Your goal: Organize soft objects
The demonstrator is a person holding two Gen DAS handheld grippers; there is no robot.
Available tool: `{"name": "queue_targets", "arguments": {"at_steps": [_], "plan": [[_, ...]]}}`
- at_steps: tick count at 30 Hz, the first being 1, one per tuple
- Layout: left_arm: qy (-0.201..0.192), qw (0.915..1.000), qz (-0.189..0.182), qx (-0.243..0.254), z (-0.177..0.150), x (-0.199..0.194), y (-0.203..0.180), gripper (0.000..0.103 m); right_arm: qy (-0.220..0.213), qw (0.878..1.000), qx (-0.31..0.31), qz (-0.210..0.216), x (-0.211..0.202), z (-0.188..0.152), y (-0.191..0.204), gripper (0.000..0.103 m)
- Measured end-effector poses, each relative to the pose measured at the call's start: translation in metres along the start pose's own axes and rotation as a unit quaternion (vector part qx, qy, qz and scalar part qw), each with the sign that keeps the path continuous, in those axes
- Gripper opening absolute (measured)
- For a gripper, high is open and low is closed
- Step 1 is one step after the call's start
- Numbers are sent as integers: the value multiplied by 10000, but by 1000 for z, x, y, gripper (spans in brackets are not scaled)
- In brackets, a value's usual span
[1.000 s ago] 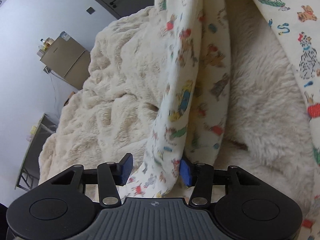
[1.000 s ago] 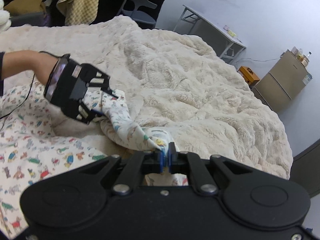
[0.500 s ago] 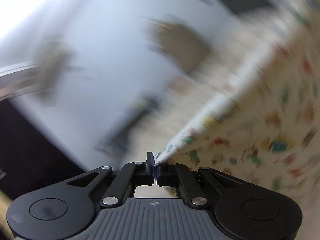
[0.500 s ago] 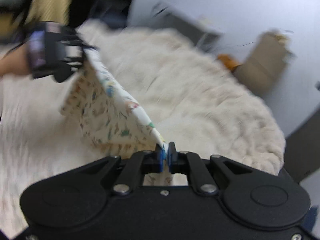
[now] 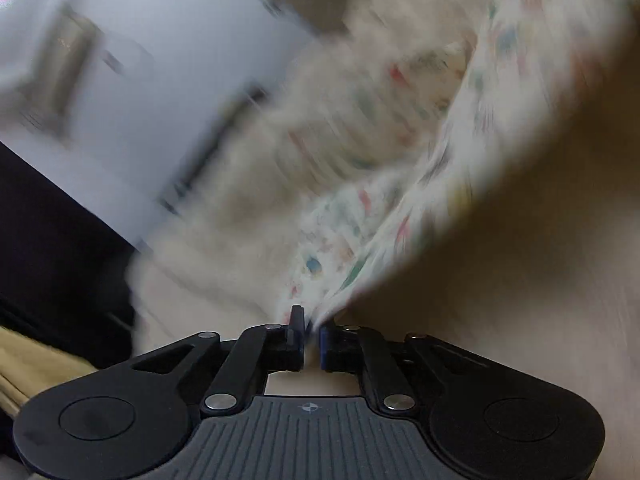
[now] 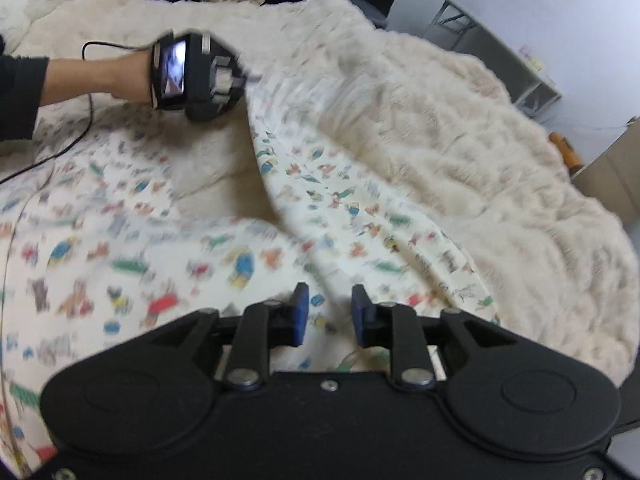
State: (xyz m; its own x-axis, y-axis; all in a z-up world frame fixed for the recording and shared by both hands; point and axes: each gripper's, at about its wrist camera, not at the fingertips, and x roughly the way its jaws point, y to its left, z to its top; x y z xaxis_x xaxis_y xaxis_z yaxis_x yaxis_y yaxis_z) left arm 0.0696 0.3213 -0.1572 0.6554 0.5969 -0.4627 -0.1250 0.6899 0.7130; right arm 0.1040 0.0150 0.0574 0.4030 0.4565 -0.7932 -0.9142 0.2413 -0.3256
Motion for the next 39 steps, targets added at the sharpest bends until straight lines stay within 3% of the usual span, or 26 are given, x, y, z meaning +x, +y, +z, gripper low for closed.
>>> {"name": "queue_targets", "arguments": {"at_steps": [1, 3, 7, 9, 13, 18, 23, 27, 31, 34, 37, 39], "plan": [[58, 9998, -134, -127, -3, -1, 4, 15, -81, 9998, 196, 39, -7, -4, -11, 35], [162, 9984, -479, -232, -2, -5, 15, 19, -226, 9979, 612, 36, -24, -12, -38, 44], [110, 9916, -1267, -218, -1, -29, 48, 56, -442, 9887, 1395, -330, -56, -31, -94, 56], [28, 9888, -1421, -451, 1, -37, 68, 59, -520, 9793, 1866, -583, -71, -54, -125, 58], [-89, 9841, -1460, -1004, 16, -63, 76, 79, -569, 9574, 2717, -794, -84, -110, -149, 75], [-276, 9806, -1486, -1247, 58, -73, 73, 84, -612, 9165, 3796, -1105, -94, -197, -119, 75], [-786, 9775, -1567, -1173, 133, -92, 58, 88, -858, 8898, 4312, -1226, -114, -273, -74, 75], [-1341, 9641, -2068, -993, 224, -116, 33, 89, -818, 8637, 4768, -1414, -126, -337, -55, 78], [-1511, 9521, -2489, -933, 287, -132, 12, 95, -1052, 8346, 5263, -1241, -131, -375, -57, 80], [-1553, 9450, -2769, -787, 337, -143, -7, 95, -1159, 8255, 5371, -1295, -134, -385, -58, 80], [-1617, 9401, -2952, -543, 371, -152, -16, 95, -1291, 8245, 5377, -1202, -134, -391, -54, 80], [-1699, 9323, -3172, -355, 396, -159, -16, 95, -1376, 8243, 5382, -1095, -131, -394, -52, 80]]}}
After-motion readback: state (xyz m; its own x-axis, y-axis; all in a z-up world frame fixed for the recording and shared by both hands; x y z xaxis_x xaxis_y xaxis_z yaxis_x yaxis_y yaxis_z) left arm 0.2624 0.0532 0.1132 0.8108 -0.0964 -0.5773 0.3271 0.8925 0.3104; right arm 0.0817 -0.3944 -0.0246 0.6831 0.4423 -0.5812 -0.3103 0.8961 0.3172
